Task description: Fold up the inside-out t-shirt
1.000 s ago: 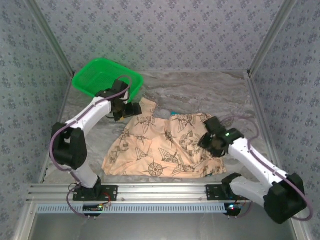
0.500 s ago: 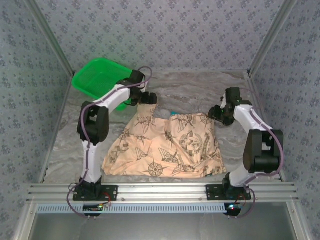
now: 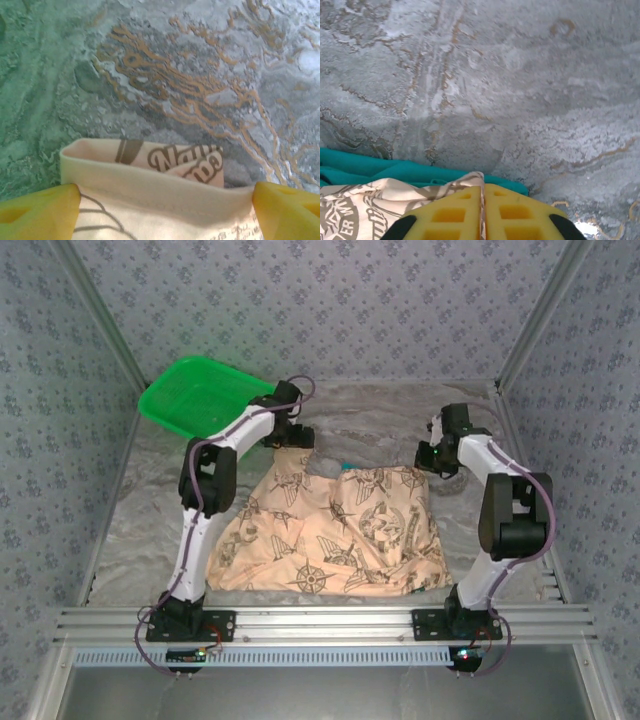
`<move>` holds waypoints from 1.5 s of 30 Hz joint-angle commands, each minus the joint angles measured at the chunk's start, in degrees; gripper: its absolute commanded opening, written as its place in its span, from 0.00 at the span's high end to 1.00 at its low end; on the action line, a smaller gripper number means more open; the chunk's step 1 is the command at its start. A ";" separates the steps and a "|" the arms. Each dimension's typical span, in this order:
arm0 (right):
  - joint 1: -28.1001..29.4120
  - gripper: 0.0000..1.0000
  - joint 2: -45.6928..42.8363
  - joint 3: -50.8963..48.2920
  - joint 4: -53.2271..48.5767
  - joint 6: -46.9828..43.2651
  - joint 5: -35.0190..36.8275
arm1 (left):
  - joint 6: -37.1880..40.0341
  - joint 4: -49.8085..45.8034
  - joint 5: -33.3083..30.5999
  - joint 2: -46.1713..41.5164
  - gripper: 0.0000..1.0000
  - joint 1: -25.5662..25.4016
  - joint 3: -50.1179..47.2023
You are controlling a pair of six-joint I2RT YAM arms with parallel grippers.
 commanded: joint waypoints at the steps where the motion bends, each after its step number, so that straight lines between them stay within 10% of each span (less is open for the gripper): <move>1: 0.75 0.93 -1.03 1.54 -0.38 -1.22 3.13 | -0.41 -4.26 -1.43 4.29 0.29 0.28 2.64; 9: 1.73 1.00 -8.51 -0.35 2.97 -0.19 3.73 | 1.50 -6.75 -1.87 2.68 1.00 0.36 6.37; 15: 1.84 1.00 -12.82 -5.32 4.05 2.63 3.90 | 2.08 -5.57 -3.68 -7.12 1.00 0.21 3.71; 17: 0.92 0.71 -10.59 -4.70 2.73 2.08 3.55 | 2.16 -5.06 -3.85 -10.43 1.00 0.24 2.12; 22: -0.81 0.60 -2.51 1.21 -0.83 -2.75 -0.58 | 0.46 -2.45 -2.71 -19.47 1.00 -0.06 -5.74; 41: -0.71 0.71 3.88 1.68 -1.67 -4.09 -3.29 | -0.83 -0.01 -4.32 -29.15 1.00 -0.39 -16.00; 45: -0.47 0.90 4.14 2.34 -2.05 -4.81 -2.78 | -0.39 -0.13 -4.97 -29.02 1.00 -0.39 -15.92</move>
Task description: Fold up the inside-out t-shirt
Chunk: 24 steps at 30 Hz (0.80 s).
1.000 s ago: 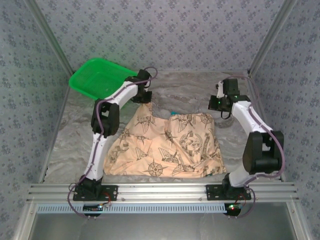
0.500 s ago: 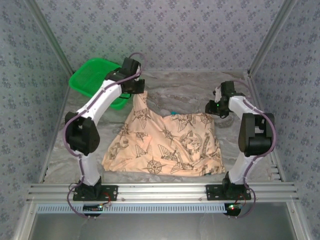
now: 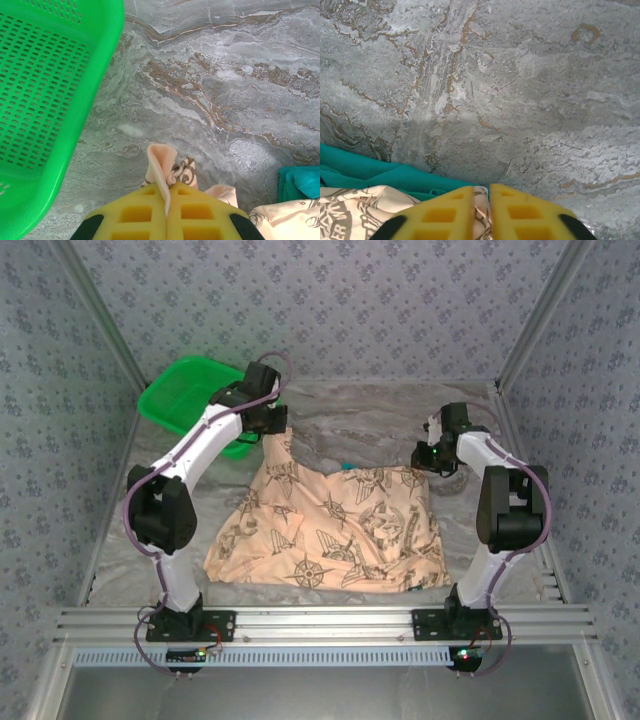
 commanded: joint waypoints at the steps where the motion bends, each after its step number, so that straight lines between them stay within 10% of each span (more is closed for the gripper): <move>1: 0.40 0.93 0.70 0.94 -2.03 -0.88 0.30 | -0.10 0.42 -1.29 0.14 1.00 0.00 0.10; 6: 1.09 1.00 0.28 1.77 -3.70 -1.85 3.30 | 0.02 0.54 -1.41 -0.13 1.00 0.21 -0.47; 9: 1.38 0.66 -1.09 1.45 -4.10 -2.70 5.35 | 0.03 0.99 -1.17 -0.38 1.00 0.34 -0.95; 14: 0.83 0.59 0.46 2.91 -7.49 -4.85 5.43 | -0.19 1.25 -0.22 -0.13 1.00 0.44 -0.72; 24: 1.24 0.92 2.39 3.10 -7.27 -5.02 4.90 | -0.48 1.28 -0.09 0.31 1.00 0.70 -0.78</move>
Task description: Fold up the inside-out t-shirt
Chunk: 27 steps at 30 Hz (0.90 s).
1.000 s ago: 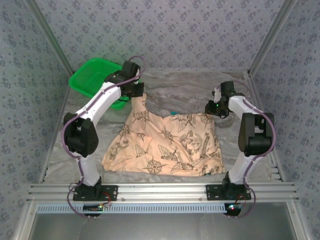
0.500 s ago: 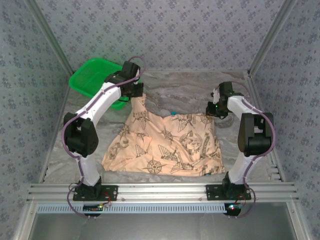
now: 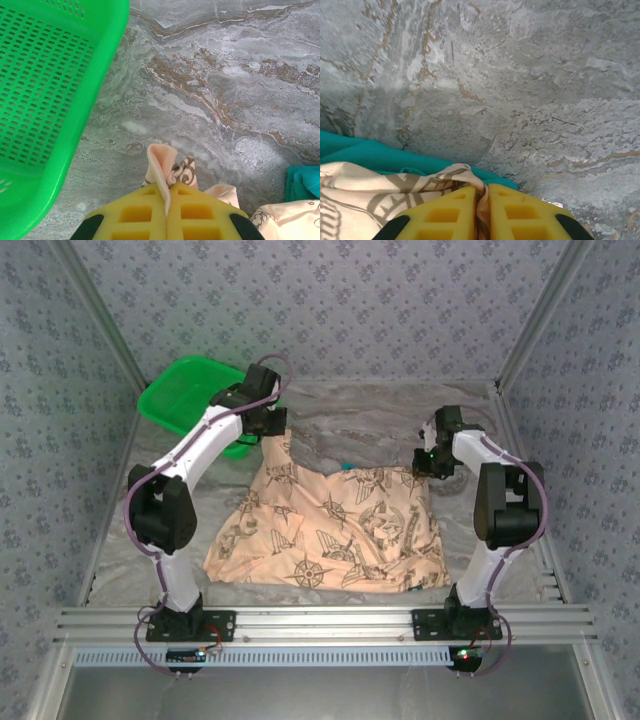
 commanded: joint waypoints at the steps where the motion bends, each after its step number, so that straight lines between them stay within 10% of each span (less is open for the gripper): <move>1: 0.06 0.95 -0.12 1.96 -1.57 -0.73 0.04 | -0.56 0.78 0.36 0.23 1.00 0.48 0.33; 27: 2.04 1.00 -37.09 -31.10 30.47 7.58 11.30 | -6.21 9.00 2.59 -12.86 1.00 3.13 -15.49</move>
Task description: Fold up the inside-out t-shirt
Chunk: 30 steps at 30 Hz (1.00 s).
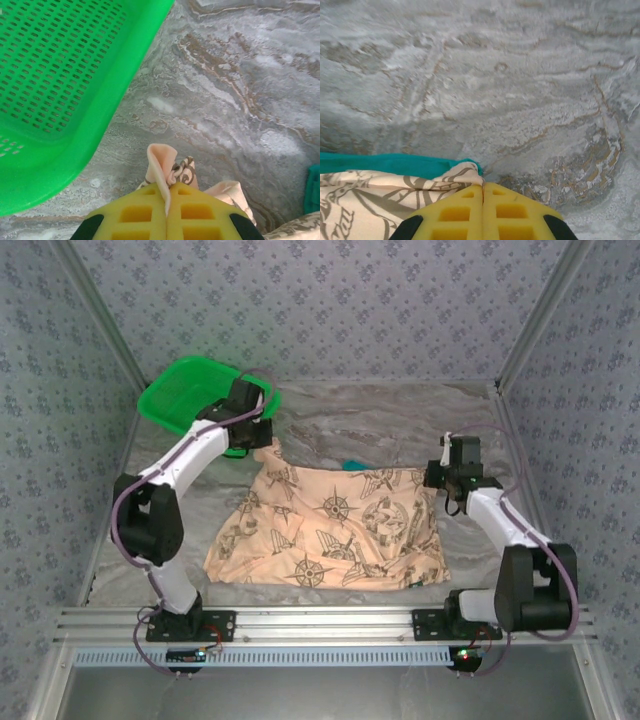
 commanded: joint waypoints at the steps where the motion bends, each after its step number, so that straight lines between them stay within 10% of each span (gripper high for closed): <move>1: 0.66 1.00 -5.72 -2.26 2.13 1.02 0.83 | -2.50 2.21 1.59 -6.29 1.00 0.01 -2.46; 16: 7.86 1.00 -35.55 -20.59 -21.94 30.66 8.40 | -22.28 -1.93 6.13 -37.83 1.00 -0.50 -36.84; 28: 8.63 1.00 -38.89 -18.62 -42.44 49.57 7.68 | -39.43 -15.76 12.66 -57.88 1.00 -1.31 -48.23; 30: 8.57 0.89 -38.01 -19.99 -43.47 52.15 6.73 | -43.59 -16.78 15.52 -61.15 0.79 -1.69 -51.49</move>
